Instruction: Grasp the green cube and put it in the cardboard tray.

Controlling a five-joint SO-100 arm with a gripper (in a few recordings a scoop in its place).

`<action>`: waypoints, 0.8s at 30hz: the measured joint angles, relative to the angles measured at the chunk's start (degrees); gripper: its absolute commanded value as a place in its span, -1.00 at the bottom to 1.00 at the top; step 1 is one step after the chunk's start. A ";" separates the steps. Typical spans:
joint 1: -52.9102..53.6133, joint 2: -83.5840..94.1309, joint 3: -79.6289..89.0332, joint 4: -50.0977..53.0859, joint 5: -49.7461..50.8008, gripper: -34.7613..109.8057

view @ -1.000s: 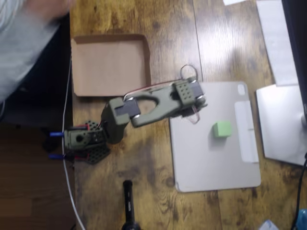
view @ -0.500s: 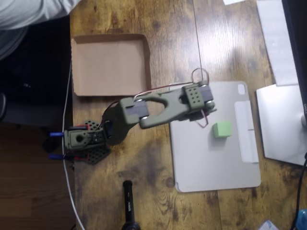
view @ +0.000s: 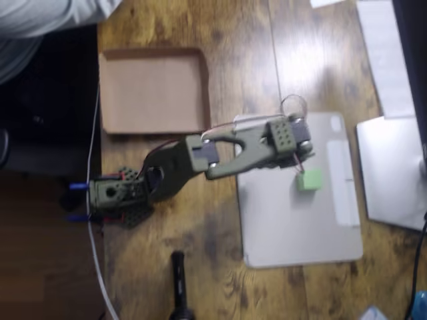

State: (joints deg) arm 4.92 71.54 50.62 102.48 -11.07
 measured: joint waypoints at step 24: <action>7.56 -6.86 1.32 -33.84 -8.61 -0.30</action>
State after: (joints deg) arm 12.48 64.69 51.94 68.64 -19.69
